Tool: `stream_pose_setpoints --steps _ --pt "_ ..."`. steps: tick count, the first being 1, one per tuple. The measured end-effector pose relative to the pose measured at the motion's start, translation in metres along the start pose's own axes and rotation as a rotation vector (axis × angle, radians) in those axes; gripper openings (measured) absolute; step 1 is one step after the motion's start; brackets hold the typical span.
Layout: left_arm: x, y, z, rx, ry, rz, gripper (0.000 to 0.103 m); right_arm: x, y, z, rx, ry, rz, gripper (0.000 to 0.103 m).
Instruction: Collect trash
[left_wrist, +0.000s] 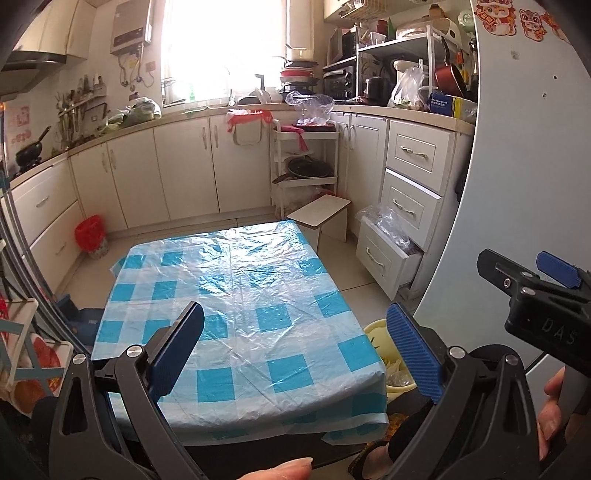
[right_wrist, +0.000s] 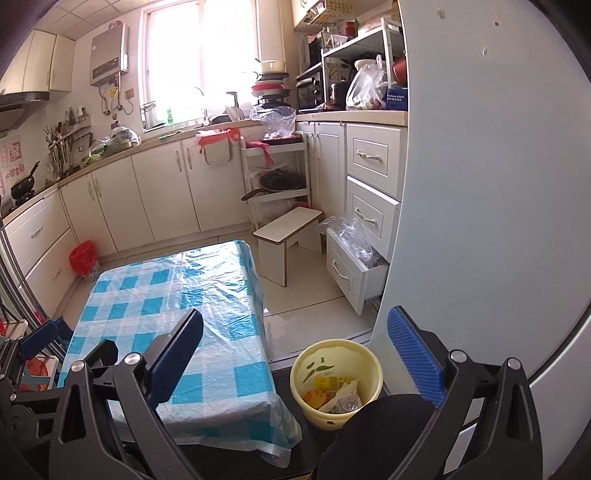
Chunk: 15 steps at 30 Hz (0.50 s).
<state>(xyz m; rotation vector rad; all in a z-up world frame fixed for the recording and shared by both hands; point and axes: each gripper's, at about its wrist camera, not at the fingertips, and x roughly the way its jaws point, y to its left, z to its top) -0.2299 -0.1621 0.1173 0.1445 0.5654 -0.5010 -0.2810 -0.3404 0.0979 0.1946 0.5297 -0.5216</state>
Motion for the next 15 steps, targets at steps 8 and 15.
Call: stream_pose_setpoints --steps 8,15 --pt "-0.029 0.013 0.0 -0.016 -0.035 0.025 0.095 -0.02 0.019 -0.001 -0.024 -0.03 0.013 0.096" --pt "-0.041 0.017 0.001 -0.02 -0.048 0.041 0.095 -0.027 0.03 0.0 -0.047 -0.042 0.016 0.096"
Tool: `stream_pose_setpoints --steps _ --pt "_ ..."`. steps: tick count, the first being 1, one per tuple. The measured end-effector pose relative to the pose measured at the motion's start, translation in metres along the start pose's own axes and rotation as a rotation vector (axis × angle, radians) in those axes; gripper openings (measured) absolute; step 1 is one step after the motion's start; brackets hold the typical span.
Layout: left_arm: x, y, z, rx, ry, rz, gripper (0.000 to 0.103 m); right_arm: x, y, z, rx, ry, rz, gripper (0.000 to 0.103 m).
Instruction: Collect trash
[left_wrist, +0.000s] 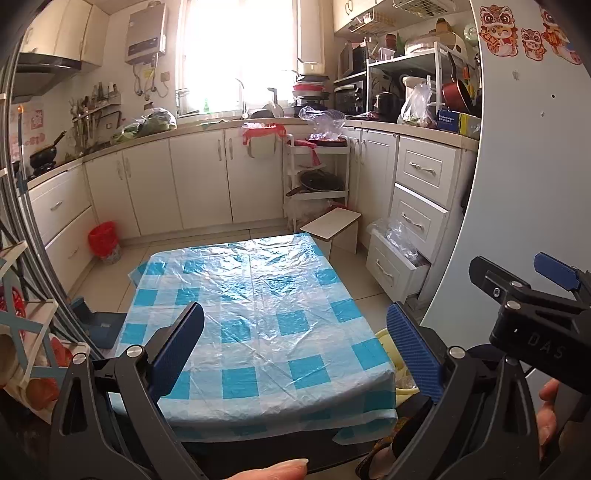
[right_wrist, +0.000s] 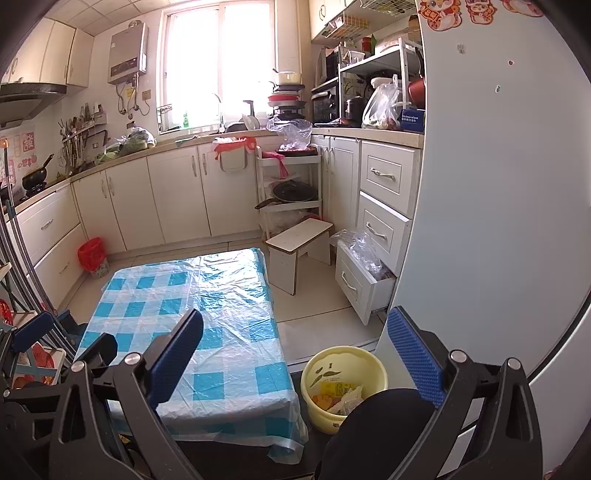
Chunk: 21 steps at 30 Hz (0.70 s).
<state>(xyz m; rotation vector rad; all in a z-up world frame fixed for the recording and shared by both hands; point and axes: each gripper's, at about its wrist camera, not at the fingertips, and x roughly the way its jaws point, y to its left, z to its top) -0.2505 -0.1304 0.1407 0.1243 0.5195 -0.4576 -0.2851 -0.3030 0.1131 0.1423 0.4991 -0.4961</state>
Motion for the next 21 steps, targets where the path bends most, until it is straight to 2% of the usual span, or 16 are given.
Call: stream_pose_setpoints --steps 21 --pt "-0.0092 0.0009 0.0037 0.002 -0.019 0.019 0.095 -0.0088 0.0023 0.0016 -0.003 -0.028 0.003 0.096"
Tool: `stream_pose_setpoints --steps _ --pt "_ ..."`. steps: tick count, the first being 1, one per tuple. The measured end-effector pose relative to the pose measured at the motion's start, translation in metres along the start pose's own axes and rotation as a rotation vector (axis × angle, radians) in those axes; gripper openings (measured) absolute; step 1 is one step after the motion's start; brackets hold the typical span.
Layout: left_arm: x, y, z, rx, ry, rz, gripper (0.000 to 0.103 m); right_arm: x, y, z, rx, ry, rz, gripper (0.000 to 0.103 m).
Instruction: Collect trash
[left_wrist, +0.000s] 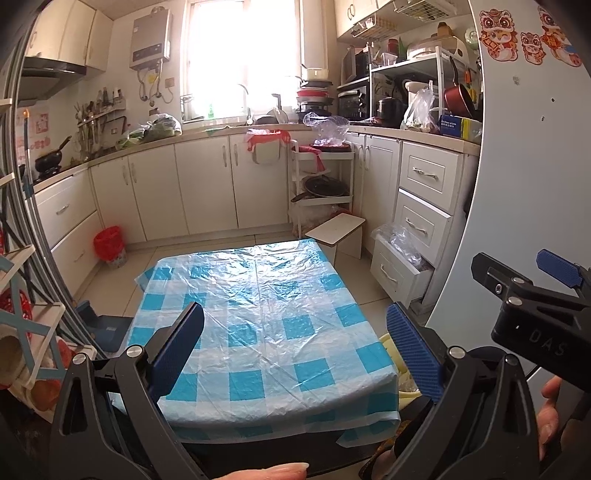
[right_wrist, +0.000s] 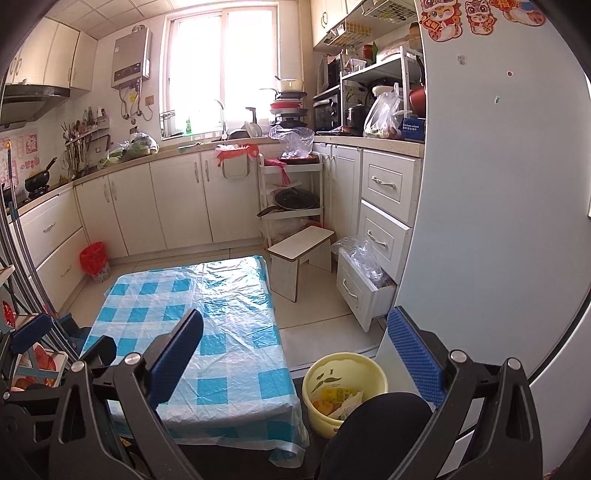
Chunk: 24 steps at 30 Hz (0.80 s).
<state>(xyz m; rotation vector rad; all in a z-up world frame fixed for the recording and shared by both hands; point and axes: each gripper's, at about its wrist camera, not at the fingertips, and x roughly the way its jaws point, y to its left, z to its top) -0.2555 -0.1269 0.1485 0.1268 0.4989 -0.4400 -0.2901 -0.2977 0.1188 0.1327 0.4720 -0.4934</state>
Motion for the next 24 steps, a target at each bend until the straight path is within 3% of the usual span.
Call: stream_pose_setpoints --steps 24 --pt "-0.0029 -0.0006 0.0011 -0.002 -0.004 0.003 0.095 -0.0008 0.0002 0.0006 0.0 -0.002 0.0 0.096"
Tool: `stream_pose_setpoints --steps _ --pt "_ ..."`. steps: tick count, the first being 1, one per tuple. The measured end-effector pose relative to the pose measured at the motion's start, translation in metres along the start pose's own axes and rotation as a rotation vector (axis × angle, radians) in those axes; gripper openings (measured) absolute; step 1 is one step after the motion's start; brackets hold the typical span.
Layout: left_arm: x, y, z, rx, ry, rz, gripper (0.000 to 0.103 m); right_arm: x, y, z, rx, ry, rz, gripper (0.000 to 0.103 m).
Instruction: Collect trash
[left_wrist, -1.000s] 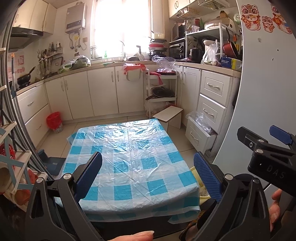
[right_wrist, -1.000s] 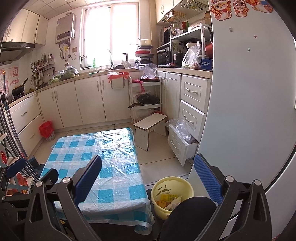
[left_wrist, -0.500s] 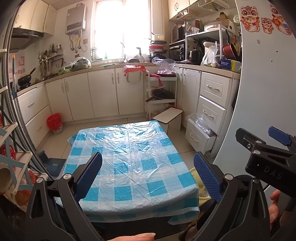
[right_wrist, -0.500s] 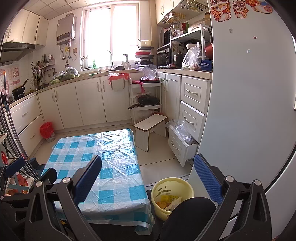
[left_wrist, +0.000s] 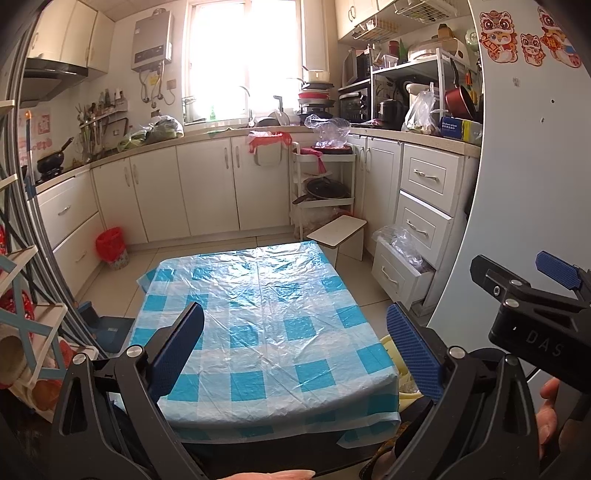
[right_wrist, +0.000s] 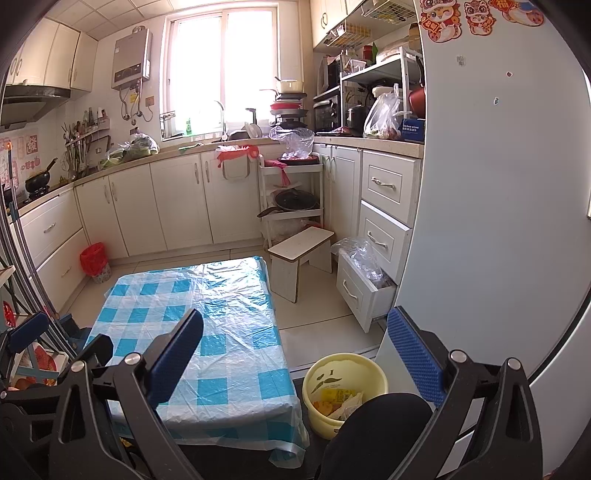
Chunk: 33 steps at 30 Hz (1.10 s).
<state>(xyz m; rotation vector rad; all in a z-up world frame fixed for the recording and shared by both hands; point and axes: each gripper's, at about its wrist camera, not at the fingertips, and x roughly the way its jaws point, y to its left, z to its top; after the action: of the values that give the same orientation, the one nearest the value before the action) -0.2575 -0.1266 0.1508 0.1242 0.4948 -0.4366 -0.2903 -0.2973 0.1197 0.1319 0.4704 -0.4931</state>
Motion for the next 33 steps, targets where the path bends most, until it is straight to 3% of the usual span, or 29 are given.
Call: stream_pose_setpoints --steps 33 --pt "-0.0047 0.0017 0.0015 0.007 -0.012 0.017 0.095 0.0 -0.0003 -0.0006 0.002 -0.001 0.002 0.096"
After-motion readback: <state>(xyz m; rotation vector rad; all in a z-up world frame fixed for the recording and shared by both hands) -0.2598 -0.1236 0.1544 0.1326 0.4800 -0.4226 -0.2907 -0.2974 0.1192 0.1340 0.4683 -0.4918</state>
